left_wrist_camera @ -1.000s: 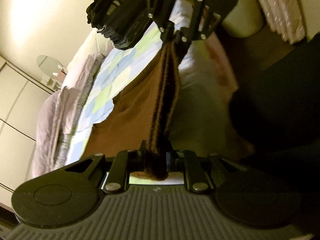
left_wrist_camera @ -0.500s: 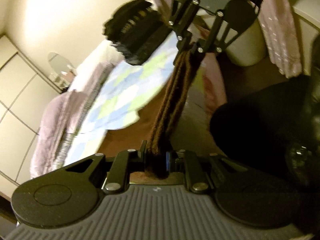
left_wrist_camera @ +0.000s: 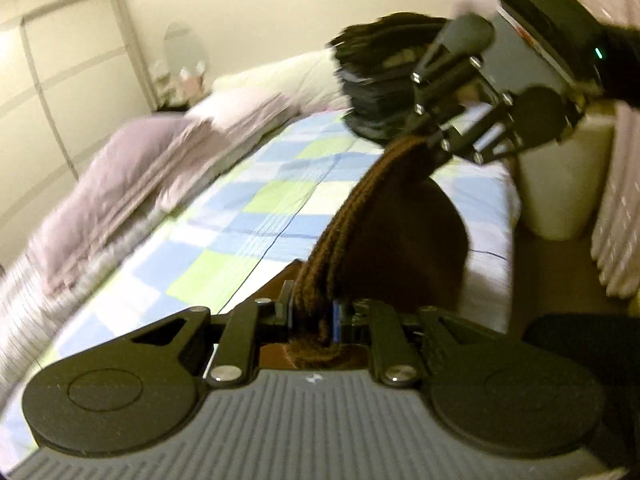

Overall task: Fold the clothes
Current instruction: 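Lift the held vest end and fold it over the rest, then open both grippers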

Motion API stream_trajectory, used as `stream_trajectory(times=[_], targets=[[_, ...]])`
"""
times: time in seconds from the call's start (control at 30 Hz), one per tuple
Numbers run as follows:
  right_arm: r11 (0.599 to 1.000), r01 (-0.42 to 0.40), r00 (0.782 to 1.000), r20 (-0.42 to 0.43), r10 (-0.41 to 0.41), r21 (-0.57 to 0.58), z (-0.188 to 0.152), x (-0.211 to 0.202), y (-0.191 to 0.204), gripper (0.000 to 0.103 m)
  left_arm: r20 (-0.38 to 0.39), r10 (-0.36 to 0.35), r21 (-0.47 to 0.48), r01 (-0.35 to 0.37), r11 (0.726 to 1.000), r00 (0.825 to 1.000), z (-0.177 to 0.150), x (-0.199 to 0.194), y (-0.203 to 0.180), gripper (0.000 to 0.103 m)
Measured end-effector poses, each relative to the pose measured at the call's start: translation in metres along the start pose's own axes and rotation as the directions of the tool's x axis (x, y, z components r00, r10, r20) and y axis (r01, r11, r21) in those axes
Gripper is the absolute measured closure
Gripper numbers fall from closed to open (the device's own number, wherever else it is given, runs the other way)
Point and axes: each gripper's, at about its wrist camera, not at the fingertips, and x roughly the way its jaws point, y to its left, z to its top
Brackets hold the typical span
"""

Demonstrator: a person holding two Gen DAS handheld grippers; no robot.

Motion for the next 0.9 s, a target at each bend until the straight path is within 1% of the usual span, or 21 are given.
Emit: stream_trajectory(times=[0.1,0.2,0.33,0.4,0.5,0.53,0.57,0.6,0.63,0.67,0.7,0.73,0.77,0.8,0.83,0.9], targets=[[0.998,-0.036,0.999,-0.017,0.037,0.047,-0.003,0.047,-0.024,0.093,-0.03,-0.015,-0.078,0.013,0.997,0.999,-0.006,0.039,0.04,0.089],[0.993,-0.072,0.997,-0.033,0.075,0.095,-0.007,0.094,-0.048,0.093,-0.07,-0.032,-0.146,0.021,0.989,0.997,-0.02,0.08,0.073,0.089],[0.98,-0.118,0.991,-0.051,0.127,0.159,-0.013,0.159,-0.081,0.093,-0.105,-0.061,-0.232,0.035,0.972,0.993,-0.047,0.134,0.102,0.089],[0.972,-0.136,0.986,-0.068,0.151,0.191,-0.023,0.192,-0.094,0.093,-0.11,-0.077,-0.28,0.043,0.959,0.991,-0.059,0.158,0.114,0.088],[0.954,-0.145,0.979,-0.1,0.176,0.262,-0.043,0.223,-0.105,0.093,-0.119,-0.091,-0.341,0.045,0.939,0.989,-0.075,0.191,0.127,0.084],[0.944,-0.147,0.976,-0.11,0.186,0.295,-0.048,0.234,-0.109,0.093,-0.126,-0.093,-0.363,0.042,0.931,0.988,-0.08,0.2,0.131,0.081],[0.933,-0.148,0.973,-0.121,0.196,0.329,-0.054,0.245,-0.114,0.093,-0.132,-0.093,-0.384,0.036,0.923,0.987,-0.084,0.208,0.134,0.075],[0.92,-0.148,0.971,-0.124,0.205,0.363,-0.059,0.255,-0.118,0.093,-0.135,-0.078,-0.399,0.018,0.917,0.988,-0.087,0.211,0.137,0.071],[0.906,-0.146,0.971,-0.117,0.208,0.398,-0.062,0.26,-0.122,0.093,-0.139,-0.063,-0.413,0.0,0.911,0.988,-0.089,0.215,0.14,0.064],[0.892,-0.142,0.973,-0.107,0.206,0.43,-0.064,0.263,-0.127,0.092,-0.141,-0.048,-0.426,-0.017,0.905,0.989,-0.091,0.217,0.143,0.061],[0.882,-0.125,0.976,-0.105,0.192,0.454,-0.066,0.264,-0.131,0.076,-0.137,-0.032,-0.434,-0.031,0.9,0.99,-0.091,0.211,0.144,0.06],[0.882,-0.085,0.981,-0.116,0.155,0.464,-0.066,0.264,-0.135,0.051,-0.134,-0.016,-0.442,-0.045,0.896,0.991,-0.091,0.205,0.145,0.06],[0.88,-0.049,0.985,-0.123,0.121,0.472,-0.067,0.263,-0.138,0.043,-0.131,0.001,-0.449,-0.06,0.892,0.991,-0.091,0.198,0.146,0.06],[0.875,-0.027,0.987,-0.126,0.101,0.484,-0.068,0.258,-0.142,0.042,-0.135,0.026,-0.45,-0.084,0.889,0.991,-0.09,0.19,0.146,0.062],[0.86,-0.02,0.986,-0.131,0.101,0.509,-0.069,0.253,-0.145,0.042,-0.137,0.048,-0.448,-0.105,0.888,0.989,-0.089,0.179,0.145,0.062],[0.829,-0.007,0.985,-0.138,0.102,0.56,-0.072,0.242,-0.152,0.042,-0.131,0.069,-0.453,-0.122,0.883,0.989,-0.088,0.158,0.141,0.062]])
